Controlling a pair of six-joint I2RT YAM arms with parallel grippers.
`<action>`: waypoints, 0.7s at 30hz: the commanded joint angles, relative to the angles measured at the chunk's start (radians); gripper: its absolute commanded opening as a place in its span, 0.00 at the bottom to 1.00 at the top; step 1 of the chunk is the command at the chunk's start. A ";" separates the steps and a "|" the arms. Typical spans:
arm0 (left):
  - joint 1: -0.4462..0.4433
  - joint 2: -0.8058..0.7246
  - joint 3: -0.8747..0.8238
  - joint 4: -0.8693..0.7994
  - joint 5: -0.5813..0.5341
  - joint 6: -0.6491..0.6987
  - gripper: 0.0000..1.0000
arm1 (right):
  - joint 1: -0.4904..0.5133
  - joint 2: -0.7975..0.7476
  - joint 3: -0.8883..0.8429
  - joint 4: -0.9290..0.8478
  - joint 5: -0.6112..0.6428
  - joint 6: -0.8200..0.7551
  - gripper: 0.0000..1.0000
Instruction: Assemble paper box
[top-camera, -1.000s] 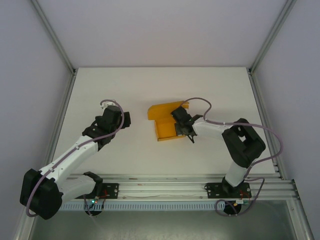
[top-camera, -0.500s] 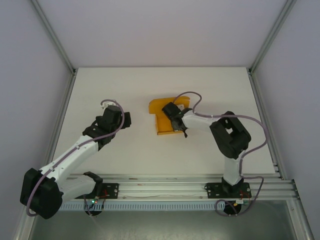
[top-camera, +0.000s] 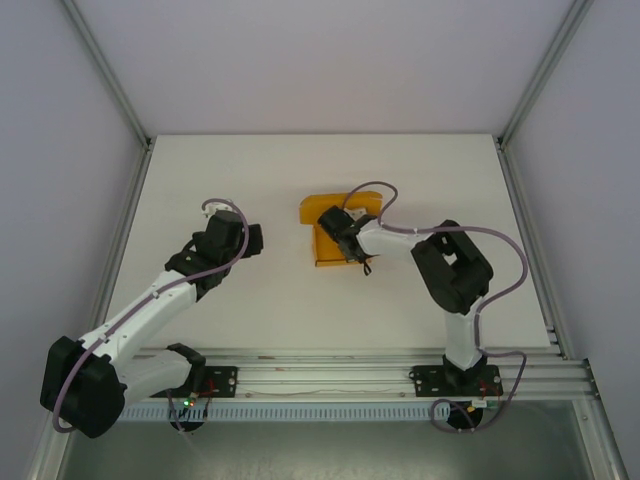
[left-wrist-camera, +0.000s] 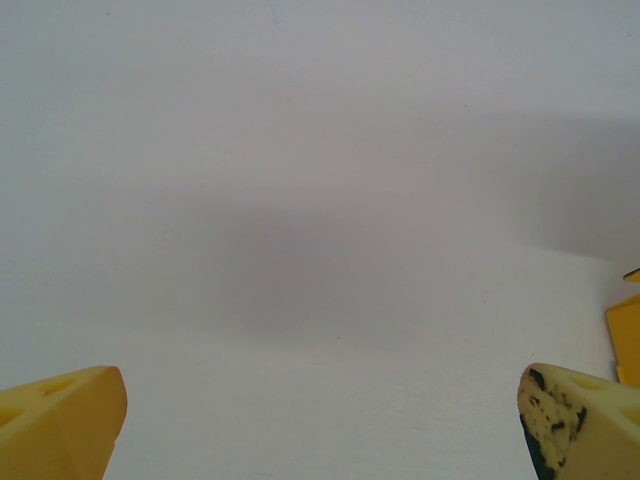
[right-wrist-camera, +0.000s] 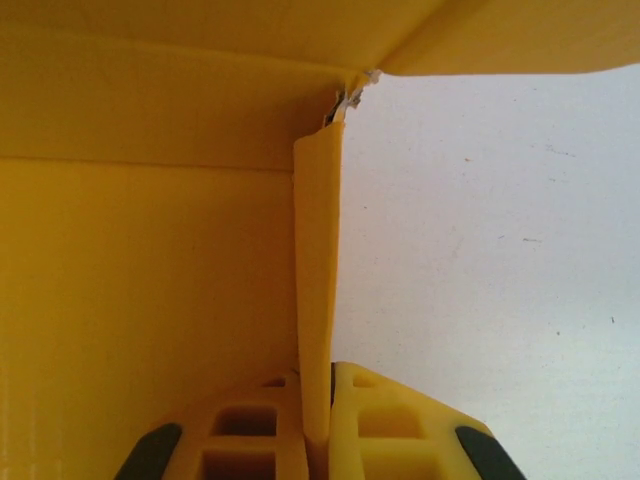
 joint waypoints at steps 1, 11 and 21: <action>0.003 -0.011 0.028 0.027 0.062 0.033 1.00 | -0.010 -0.028 -0.055 -0.039 -0.101 0.042 0.20; -0.003 0.057 0.072 0.111 0.236 0.123 1.00 | -0.010 -0.265 -0.103 0.098 -0.127 0.129 0.61; -0.009 0.179 0.145 0.122 0.278 0.167 1.00 | -0.086 -0.417 -0.207 0.146 -0.226 0.019 0.72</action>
